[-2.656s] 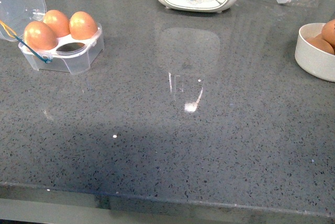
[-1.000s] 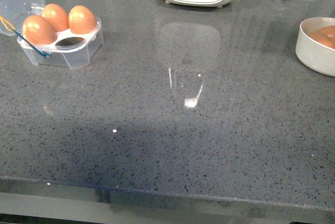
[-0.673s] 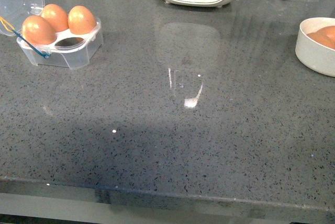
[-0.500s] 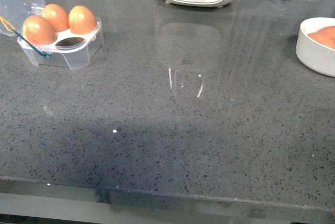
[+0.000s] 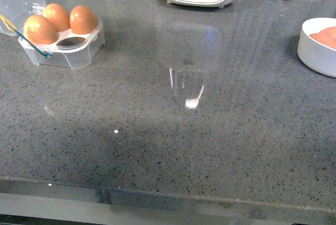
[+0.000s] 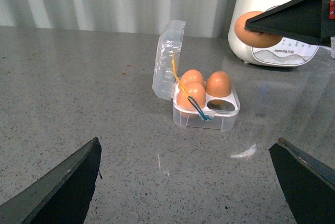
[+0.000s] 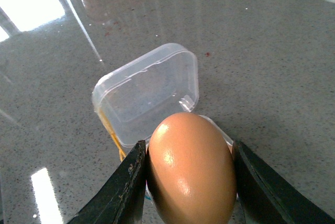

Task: Put egg into box

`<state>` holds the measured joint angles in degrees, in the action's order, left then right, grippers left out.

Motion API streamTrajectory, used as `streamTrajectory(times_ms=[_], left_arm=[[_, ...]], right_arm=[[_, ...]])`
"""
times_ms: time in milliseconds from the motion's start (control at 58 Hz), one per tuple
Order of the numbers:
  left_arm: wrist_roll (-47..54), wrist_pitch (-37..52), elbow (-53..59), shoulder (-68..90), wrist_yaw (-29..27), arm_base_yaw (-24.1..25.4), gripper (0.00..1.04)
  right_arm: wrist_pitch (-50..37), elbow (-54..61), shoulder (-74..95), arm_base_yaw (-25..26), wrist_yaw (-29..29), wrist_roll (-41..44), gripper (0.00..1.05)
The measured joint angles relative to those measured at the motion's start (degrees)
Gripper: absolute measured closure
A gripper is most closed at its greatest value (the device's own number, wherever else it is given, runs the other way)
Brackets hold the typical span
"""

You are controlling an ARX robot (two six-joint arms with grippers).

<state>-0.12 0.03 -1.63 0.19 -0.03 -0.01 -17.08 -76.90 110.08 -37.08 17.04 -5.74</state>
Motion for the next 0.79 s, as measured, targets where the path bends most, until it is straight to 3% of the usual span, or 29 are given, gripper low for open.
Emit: streamTrajectory(times_ms=[276,586,793], left_arm=[[0.00,0.00,0.00,-0.02,0.00,0.00,0.07],[0.00,0.00,0.00,-0.02,0.00,0.00,0.07],[0.00,0.00,0.00,0.00,-0.02,0.00,0.07]], right_arm=[[-3.52,0.31,2.01,-1.53,-0.94,-1.09,0.64],[-14.99,5.75,2.47,-2.19,-2.93,-4.15,0.64],[-17.68,7.54,3.32,-2.80,-3.52,-5.46,0.64]])
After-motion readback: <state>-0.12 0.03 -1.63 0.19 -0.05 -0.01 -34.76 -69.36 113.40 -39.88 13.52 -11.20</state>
